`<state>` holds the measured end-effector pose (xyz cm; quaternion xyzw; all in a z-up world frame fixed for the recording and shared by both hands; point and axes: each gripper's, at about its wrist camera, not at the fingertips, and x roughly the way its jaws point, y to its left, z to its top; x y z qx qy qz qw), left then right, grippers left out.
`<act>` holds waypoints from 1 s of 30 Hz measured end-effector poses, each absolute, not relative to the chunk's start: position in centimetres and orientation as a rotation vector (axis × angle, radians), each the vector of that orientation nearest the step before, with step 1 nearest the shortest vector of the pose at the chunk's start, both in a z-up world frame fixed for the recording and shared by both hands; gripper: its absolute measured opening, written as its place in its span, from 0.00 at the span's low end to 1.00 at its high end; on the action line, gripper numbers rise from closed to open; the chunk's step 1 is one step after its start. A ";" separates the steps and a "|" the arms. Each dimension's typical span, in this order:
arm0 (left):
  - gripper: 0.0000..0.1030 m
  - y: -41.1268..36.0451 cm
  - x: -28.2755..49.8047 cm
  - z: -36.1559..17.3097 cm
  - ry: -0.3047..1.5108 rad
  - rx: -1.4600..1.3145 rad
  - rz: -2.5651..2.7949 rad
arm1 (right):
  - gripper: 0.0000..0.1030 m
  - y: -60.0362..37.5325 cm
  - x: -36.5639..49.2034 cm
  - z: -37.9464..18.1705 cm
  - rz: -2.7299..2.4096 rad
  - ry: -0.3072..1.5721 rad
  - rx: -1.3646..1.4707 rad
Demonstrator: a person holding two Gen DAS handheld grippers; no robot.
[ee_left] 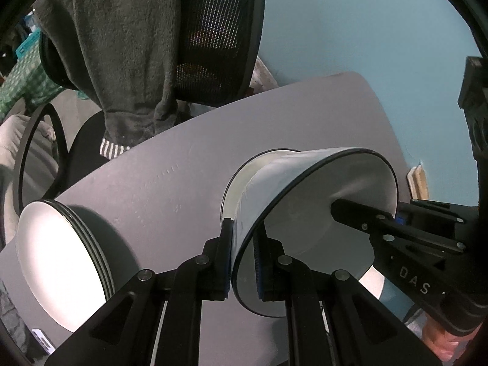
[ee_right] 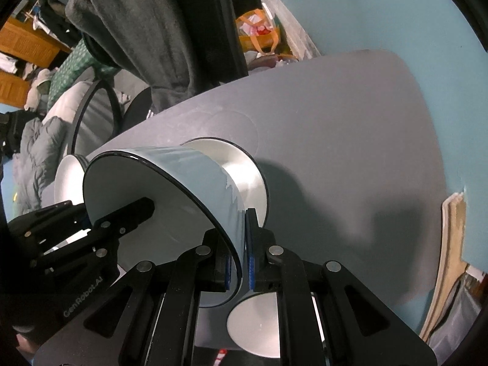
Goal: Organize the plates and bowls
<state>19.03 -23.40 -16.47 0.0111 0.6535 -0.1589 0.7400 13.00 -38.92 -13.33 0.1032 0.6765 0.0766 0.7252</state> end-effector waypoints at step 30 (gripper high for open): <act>0.20 -23.5 20.4 -18.0 1.510 -0.031 -0.350 | 0.10 -40.0 14.5 -14.9 0.165 1.597 0.241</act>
